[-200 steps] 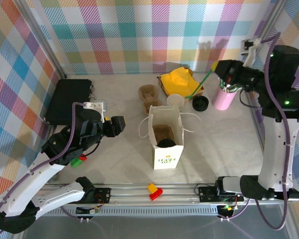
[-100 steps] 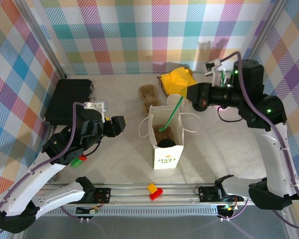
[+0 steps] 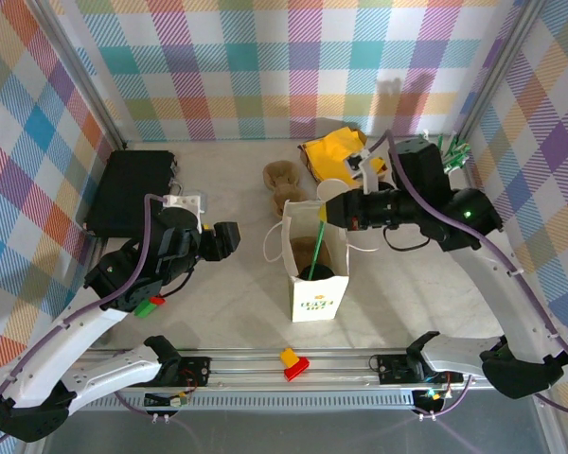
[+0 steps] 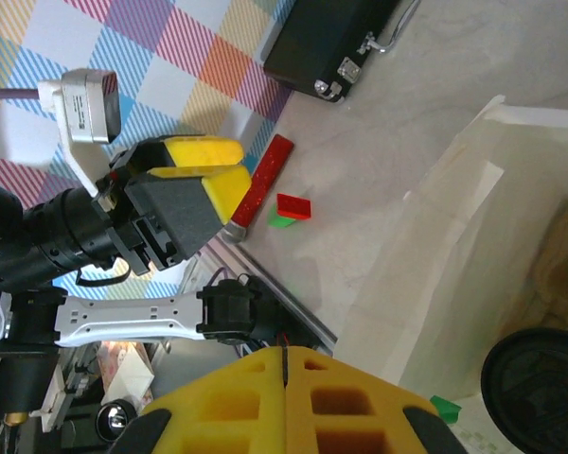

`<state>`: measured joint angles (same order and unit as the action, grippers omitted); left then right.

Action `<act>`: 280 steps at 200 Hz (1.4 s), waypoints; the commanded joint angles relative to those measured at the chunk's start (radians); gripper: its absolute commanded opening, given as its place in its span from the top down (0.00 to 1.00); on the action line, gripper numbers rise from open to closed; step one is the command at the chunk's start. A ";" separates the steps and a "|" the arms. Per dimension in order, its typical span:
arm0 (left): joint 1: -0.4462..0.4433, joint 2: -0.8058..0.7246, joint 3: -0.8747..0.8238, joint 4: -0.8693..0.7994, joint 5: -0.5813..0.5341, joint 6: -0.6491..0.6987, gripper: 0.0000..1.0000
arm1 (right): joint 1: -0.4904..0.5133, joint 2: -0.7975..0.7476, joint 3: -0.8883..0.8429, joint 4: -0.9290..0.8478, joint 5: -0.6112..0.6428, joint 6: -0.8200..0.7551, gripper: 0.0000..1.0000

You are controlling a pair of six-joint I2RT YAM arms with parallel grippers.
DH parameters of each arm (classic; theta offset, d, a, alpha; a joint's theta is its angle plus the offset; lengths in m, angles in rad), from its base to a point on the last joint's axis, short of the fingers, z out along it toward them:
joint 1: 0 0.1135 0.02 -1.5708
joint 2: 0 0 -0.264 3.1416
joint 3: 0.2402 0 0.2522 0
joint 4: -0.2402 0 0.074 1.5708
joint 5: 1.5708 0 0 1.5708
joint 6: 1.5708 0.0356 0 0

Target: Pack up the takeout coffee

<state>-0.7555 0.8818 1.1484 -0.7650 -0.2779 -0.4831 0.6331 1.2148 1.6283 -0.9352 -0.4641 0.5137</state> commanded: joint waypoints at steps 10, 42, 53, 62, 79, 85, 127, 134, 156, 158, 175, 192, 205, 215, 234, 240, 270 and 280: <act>0.009 -0.004 -0.013 -0.002 -0.001 -0.012 0.30 | 0.017 0.019 -0.011 0.087 0.036 0.008 1.00; 0.009 -0.007 -0.015 -0.007 -0.008 -0.011 0.30 | 0.017 0.039 -0.001 0.110 0.149 -0.015 1.00; 0.009 -0.006 -0.015 -0.007 -0.010 -0.011 0.30 | 0.017 0.044 0.000 0.116 0.197 -0.010 1.00; 0.008 -0.006 -0.015 -0.007 -0.011 -0.009 0.30 | 0.018 0.049 -0.004 0.131 0.220 -0.012 1.00; 0.008 -0.004 -0.016 -0.004 -0.014 -0.005 0.30 | 0.017 0.065 -0.005 0.150 0.260 -0.016 1.00; 0.009 -0.002 -0.018 -0.002 -0.016 -0.005 0.30 | 0.017 0.072 -0.004 0.156 0.270 -0.019 1.00; 0.009 0.012 -0.018 0.000 -0.019 0.006 0.30 | 0.016 0.138 0.039 0.170 0.286 -0.038 0.83; 0.009 0.013 -0.018 0.000 -0.020 0.008 0.30 | 0.015 0.154 0.061 0.158 0.291 -0.043 0.78; 0.009 0.021 -0.018 0.001 -0.023 0.012 0.30 | 0.006 0.220 0.174 0.085 0.325 -0.068 0.70; 0.008 0.022 -0.018 0.001 -0.023 0.012 0.30 | 0.005 0.228 0.186 0.077 0.330 -0.071 0.69; 0.009 0.029 -0.013 0.001 -0.021 0.018 0.30 | -0.012 0.287 0.280 0.022 0.386 -0.094 0.59; 0.008 0.039 -0.009 -0.003 -0.024 0.021 0.30 | -0.048 0.338 0.349 0.001 0.442 -0.112 0.54; 0.009 0.042 -0.009 -0.005 -0.023 0.023 0.30 | -0.088 0.371 0.381 0.005 0.488 -0.114 0.51; 0.008 0.045 -0.009 -0.005 -0.024 0.024 0.30 | -0.122 0.401 0.406 0.011 0.525 -0.115 0.51; 0.008 0.049 -0.009 -0.007 -0.029 0.029 0.30 | -0.186 0.466 0.439 0.034 0.559 -0.118 0.51; 0.008 0.048 -0.010 -0.007 -0.032 0.031 0.29 | -0.205 0.486 0.443 0.046 0.571 -0.119 0.51; 0.008 0.056 -0.010 -0.005 -0.039 0.037 0.29 | -0.272 0.629 0.511 0.085 0.634 -0.146 0.49; 0.008 0.059 -0.010 -0.004 -0.038 0.037 0.29 | -0.289 0.682 0.548 0.088 0.648 -0.153 0.48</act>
<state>-0.7555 0.9337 1.1404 -0.7647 -0.2947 -0.4671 0.3752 1.7969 2.0964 -0.8742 0.1112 0.4000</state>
